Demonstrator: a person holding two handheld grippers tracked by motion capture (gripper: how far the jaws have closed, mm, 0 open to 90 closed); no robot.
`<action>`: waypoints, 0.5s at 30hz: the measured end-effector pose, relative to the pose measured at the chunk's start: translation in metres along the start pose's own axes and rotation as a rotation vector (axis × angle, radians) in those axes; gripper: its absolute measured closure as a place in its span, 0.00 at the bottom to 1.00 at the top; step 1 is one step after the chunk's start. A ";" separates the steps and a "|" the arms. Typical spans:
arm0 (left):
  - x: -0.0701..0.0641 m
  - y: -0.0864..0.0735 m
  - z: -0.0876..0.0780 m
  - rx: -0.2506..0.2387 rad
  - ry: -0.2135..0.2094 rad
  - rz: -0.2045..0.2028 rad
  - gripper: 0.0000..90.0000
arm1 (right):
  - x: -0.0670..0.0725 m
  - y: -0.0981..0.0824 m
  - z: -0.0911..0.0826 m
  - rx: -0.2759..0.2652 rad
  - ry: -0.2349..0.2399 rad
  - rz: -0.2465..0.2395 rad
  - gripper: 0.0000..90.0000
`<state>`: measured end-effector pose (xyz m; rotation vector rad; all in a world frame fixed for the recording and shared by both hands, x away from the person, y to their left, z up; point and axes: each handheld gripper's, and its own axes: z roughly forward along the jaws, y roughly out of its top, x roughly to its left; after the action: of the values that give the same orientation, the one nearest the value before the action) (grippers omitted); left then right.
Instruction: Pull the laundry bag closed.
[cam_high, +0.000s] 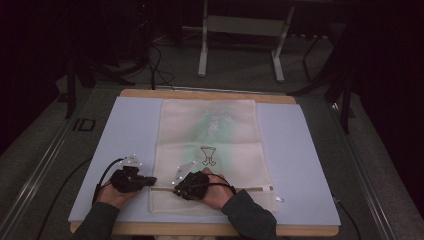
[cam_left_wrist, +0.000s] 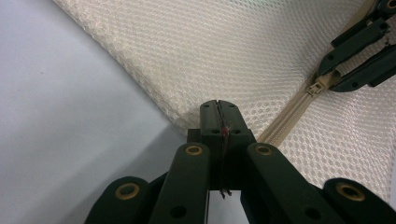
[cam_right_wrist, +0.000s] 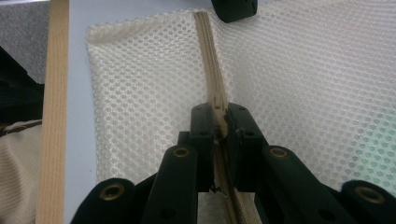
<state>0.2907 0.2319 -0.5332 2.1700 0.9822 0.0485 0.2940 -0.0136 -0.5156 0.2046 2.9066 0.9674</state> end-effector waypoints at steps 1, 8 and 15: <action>0.000 0.000 0.000 0.000 -0.001 0.000 1.00 | 0.000 0.000 -0.001 0.003 0.000 -0.001 0.91; 0.000 0.000 0.000 -0.002 -0.002 -0.001 1.00 | 0.000 -0.003 -0.003 0.009 -0.004 0.002 0.91; 0.000 0.000 0.000 0.000 -0.002 0.000 1.00 | -0.001 -0.007 -0.007 0.011 -0.003 0.003 0.91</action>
<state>0.2908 0.2320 -0.5332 2.1694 0.9811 0.0469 0.2940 -0.0235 -0.5145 0.2112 2.9104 0.9501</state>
